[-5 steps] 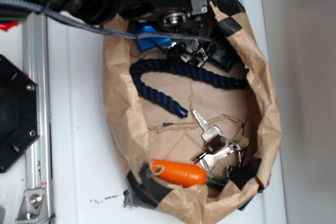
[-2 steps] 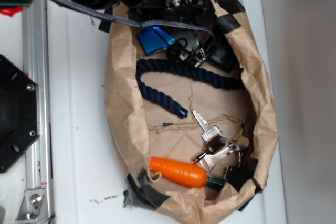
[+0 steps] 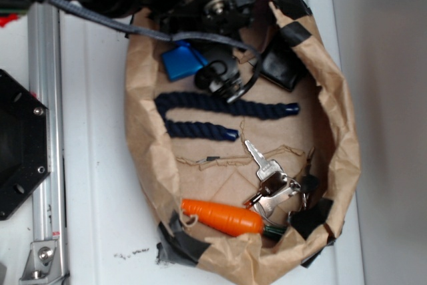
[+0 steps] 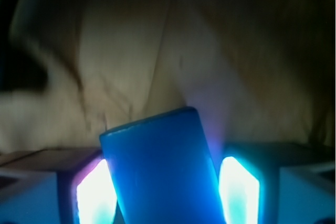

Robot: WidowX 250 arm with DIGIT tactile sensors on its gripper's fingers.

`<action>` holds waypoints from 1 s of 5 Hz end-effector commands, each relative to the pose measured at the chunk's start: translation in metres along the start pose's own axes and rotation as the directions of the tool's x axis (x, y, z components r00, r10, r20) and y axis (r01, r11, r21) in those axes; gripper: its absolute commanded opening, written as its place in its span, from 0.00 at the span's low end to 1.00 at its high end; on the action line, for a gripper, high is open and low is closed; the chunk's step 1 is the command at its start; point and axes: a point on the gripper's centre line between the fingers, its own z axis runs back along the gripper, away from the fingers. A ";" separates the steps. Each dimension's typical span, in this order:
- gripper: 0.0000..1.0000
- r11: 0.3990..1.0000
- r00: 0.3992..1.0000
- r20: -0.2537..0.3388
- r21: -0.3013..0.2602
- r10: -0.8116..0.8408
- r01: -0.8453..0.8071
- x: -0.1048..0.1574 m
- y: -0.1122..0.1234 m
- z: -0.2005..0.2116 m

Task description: Grab the blue block.

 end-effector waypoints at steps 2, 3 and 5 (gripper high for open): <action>0.00 0.936 0.942 0.191 -0.169 -0.276 0.308 -0.005 -0.067 0.162; 0.00 0.931 0.933 0.179 -0.140 -0.312 0.338 -0.010 -0.075 0.176; 0.00 0.929 0.926 0.208 -0.133 -0.315 0.346 -0.007 -0.070 0.170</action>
